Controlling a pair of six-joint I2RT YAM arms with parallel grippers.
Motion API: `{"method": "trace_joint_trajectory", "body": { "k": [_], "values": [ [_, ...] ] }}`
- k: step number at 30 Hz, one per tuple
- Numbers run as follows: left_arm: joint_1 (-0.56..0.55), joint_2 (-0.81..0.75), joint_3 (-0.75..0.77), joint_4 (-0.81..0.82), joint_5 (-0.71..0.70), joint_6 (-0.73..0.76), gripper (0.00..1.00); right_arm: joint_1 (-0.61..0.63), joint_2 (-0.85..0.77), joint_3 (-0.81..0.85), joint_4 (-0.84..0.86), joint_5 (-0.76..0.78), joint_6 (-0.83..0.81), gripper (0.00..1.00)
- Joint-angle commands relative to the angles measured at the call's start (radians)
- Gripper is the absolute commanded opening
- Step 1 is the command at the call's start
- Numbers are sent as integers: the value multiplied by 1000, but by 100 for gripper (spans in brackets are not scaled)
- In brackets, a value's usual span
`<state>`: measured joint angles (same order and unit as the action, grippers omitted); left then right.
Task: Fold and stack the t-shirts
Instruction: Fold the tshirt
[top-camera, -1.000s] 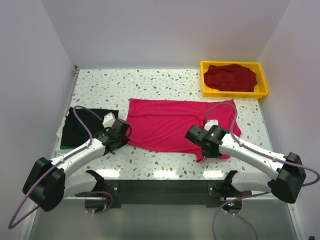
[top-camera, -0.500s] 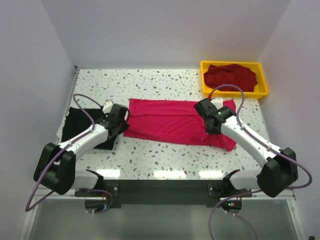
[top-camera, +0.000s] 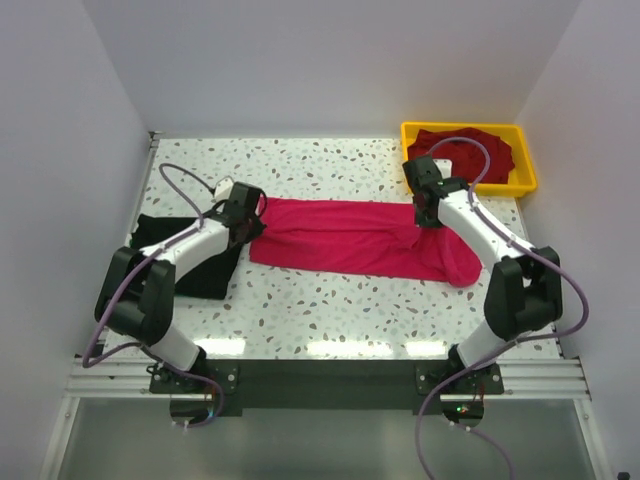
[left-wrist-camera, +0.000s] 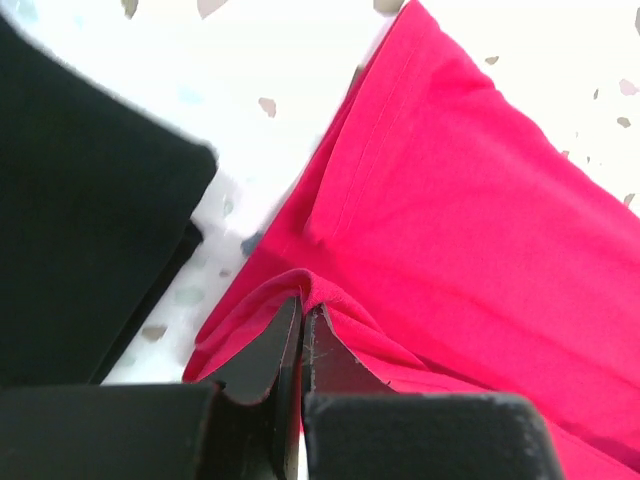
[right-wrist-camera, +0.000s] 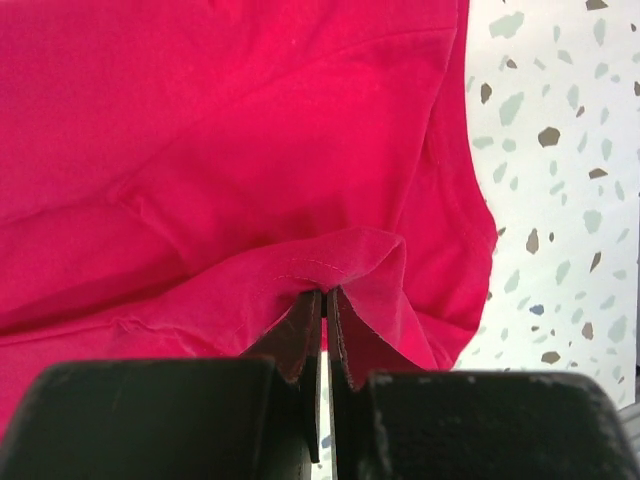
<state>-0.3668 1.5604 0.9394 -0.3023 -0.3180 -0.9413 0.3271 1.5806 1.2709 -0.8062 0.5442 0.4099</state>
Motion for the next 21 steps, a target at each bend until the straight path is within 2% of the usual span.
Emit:
{"method": "trace_joint_trajectory", "body": {
  "k": [1, 5, 6, 7, 8, 9, 10, 11, 12, 17, 18, 21],
  "values": [
    [25, 59, 91, 37, -36, 27, 0, -39, 70, 91, 71, -64, -69, 0],
    [34, 133, 150, 17, -46, 24, 0, -66, 202, 180, 94, -105, -95, 0],
    [38, 150, 163, 15, -49, 27, 6, -75, 255, 198, 96, -118, -105, 0],
    [42, 156, 171, 11, -59, 27, 27, -79, 280, 240, 96, -109, -105, 1],
    [46, 162, 179, 6, -62, 38, 37, -83, 301, 255, 99, -110, -103, 8],
    [49, 168, 193, 2, -62, 44, 50, -89, 341, 268, 114, -113, -108, 19],
    [49, 168, 200, -1, -59, 45, 76, -92, 355, 297, 113, -130, -105, 30],
    [48, 167, 203, -1, -55, 58, 86, -92, 373, 314, 104, -144, -105, 42],
    [49, 156, 208, 0, -47, 61, 98, -94, 384, 327, 98, -154, -103, 60],
    [49, 98, 196, 22, -9, 84, 100, -92, 294, 276, 107, -200, -85, 85],
    [48, 78, 191, 32, 0, 88, 100, -91, 265, 250, 122, -216, -82, 99],
    [46, 43, 165, 58, 37, 102, 100, -92, 158, 118, 148, -283, -54, 99]
  ]
}}
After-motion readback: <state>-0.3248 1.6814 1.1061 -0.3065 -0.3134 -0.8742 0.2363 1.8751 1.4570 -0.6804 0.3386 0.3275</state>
